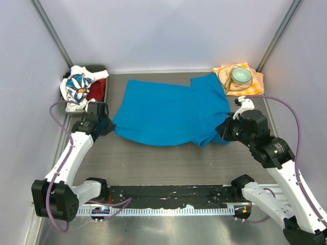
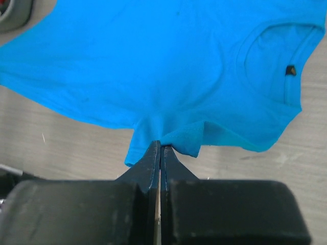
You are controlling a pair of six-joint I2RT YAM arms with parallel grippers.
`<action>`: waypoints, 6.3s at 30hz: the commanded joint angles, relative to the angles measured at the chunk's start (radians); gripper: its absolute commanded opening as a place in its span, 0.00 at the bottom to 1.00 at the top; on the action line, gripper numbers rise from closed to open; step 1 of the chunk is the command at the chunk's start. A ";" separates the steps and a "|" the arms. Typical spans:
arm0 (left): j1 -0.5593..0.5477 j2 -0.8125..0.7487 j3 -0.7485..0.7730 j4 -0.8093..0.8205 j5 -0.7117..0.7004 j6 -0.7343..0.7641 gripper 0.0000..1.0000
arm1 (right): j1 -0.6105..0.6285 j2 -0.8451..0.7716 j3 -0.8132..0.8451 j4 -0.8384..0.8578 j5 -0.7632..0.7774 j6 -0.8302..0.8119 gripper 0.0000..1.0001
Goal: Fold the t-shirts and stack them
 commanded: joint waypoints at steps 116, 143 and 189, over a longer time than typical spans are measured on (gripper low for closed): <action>0.070 0.209 0.247 0.022 0.184 -0.023 1.00 | -0.075 0.549 -0.020 0.159 0.208 0.125 0.73; 0.065 0.122 0.056 0.056 0.193 0.020 1.00 | -0.123 0.885 -0.076 0.405 0.220 0.159 0.40; 0.065 0.118 0.047 0.062 0.213 0.022 1.00 | -0.103 0.816 -0.108 0.398 0.182 0.136 0.43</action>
